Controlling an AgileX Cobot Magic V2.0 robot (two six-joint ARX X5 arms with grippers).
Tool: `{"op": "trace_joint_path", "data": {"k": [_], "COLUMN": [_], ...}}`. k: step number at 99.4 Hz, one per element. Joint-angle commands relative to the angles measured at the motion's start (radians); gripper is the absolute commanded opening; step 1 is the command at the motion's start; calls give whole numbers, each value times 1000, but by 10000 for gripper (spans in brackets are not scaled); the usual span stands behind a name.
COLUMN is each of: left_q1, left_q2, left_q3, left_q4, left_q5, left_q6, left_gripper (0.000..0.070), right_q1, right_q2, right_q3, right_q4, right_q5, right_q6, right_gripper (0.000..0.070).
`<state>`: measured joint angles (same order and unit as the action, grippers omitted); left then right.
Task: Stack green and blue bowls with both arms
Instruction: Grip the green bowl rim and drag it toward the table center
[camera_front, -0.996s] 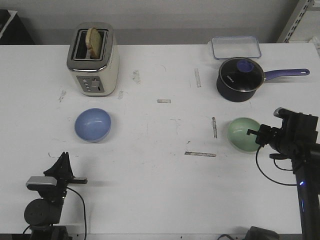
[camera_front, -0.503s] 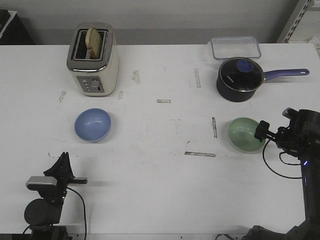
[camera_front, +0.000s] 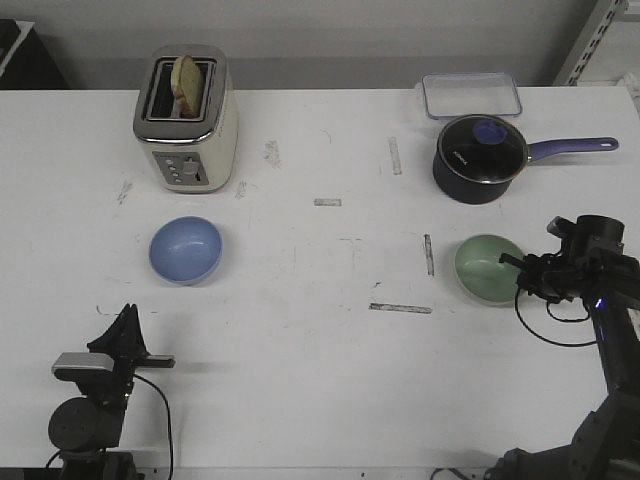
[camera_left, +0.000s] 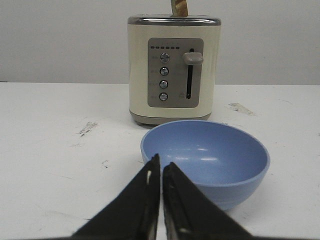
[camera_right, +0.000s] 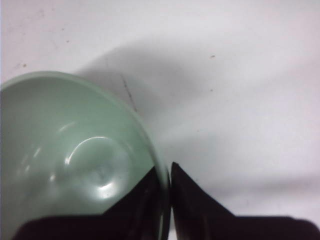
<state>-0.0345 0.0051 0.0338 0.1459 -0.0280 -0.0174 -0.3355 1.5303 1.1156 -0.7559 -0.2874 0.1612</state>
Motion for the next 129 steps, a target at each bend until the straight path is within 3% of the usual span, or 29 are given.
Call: {"op": "trace_joint_path", "data": {"k": [1,15,32,52,80,97,129], "left_q1": [2,2,2,2,2,2,2], "left_q2": [-2,-2,-2,-2,-2,-2,-2], "left_q3": [-20,-20,-20,-20,-20,-20,-20], "left_q4": [12,12,12,12,12,12,12], "left_q5": [-2,-2,-2,-2,-2,-2,-2], "left_q6": [3,3,3,3,3,3,3], "left_gripper": [1,1,1,1,1,1,1], "right_q1": [3,35,135,333,649,791,893], "right_q2": [-1,-55,-128,-139,-61,8,97], "right_q3": [18,23,24,24,24,24,24], "right_q4": [8,8,24,34,181,251,306], "right_q5": [-1,-1,-1,6,48,53,99], "right_q6": [-8,7,87,196,375,436,484], "right_gripper": [9,9,9,7,6,6,7]}}
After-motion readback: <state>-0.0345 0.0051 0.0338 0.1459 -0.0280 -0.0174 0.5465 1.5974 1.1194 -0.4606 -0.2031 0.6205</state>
